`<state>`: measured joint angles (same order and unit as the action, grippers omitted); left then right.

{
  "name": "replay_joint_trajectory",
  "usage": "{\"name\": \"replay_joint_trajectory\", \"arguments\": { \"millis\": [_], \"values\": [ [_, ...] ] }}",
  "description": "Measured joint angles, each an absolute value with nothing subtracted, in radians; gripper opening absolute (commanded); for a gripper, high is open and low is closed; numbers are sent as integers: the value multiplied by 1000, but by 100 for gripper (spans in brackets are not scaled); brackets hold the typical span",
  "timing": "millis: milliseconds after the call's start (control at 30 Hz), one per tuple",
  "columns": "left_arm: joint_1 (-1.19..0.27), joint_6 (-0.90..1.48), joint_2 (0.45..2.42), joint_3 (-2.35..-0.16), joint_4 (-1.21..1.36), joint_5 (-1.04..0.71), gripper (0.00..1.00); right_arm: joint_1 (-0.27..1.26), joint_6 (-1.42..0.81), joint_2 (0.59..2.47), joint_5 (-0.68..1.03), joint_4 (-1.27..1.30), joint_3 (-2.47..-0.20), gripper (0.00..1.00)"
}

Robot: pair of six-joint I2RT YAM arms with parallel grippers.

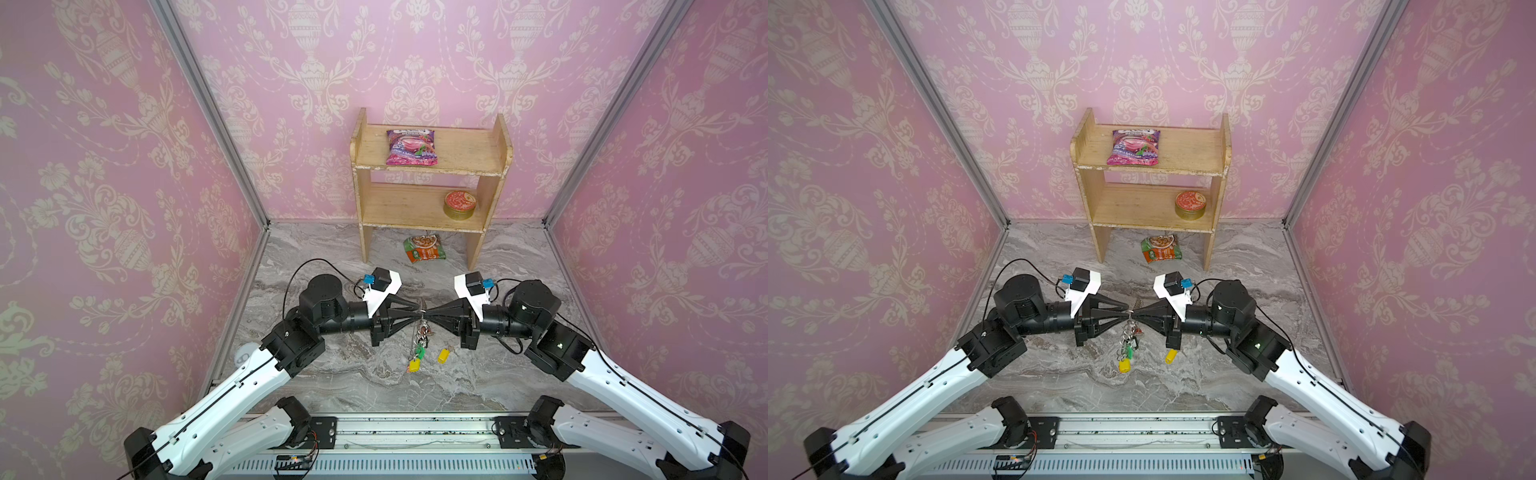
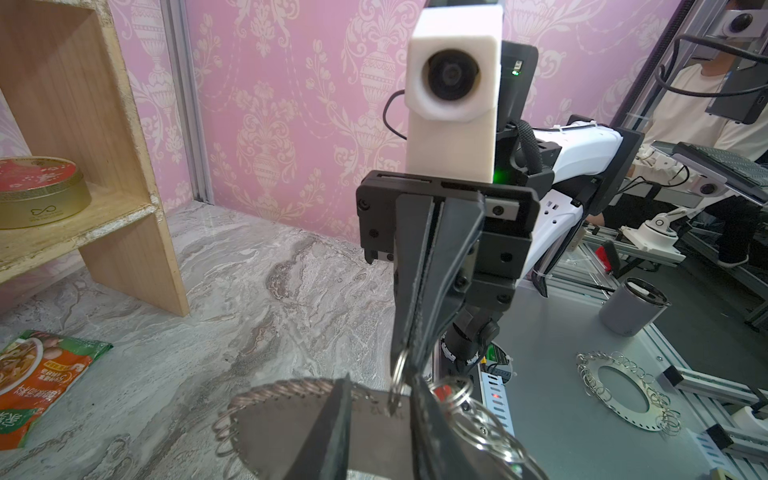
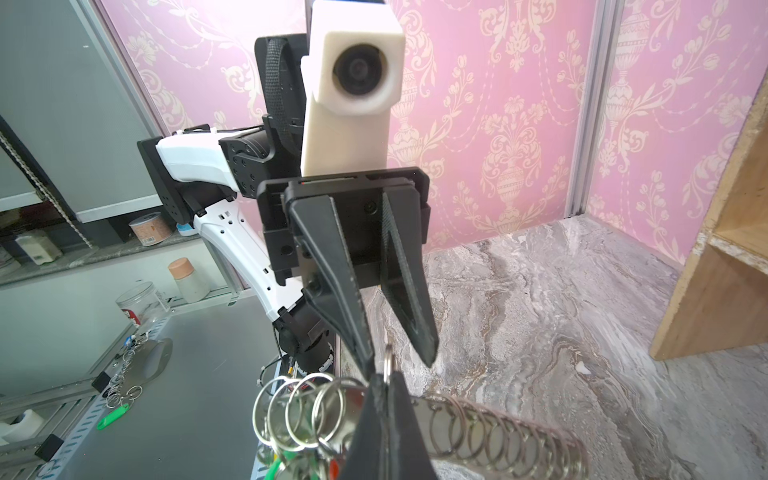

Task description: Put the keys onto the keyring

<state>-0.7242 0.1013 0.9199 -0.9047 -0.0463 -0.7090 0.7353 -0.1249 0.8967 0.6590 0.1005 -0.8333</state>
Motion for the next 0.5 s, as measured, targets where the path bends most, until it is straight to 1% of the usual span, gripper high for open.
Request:
{"name": "replay_joint_trajectory", "arguments": {
  "millis": [200,400,500],
  "values": [
    [-736,94,927,-910,-46,-709,14,735,-128,900,666,101,-835,0],
    [-748,84,928,-917,-53,-708,0,732,-132,899,666,101,-835,0],
    [-751,83,928,-921,-61,-708,0,733,-132,897,667,100,-835,0]
  ]
}}
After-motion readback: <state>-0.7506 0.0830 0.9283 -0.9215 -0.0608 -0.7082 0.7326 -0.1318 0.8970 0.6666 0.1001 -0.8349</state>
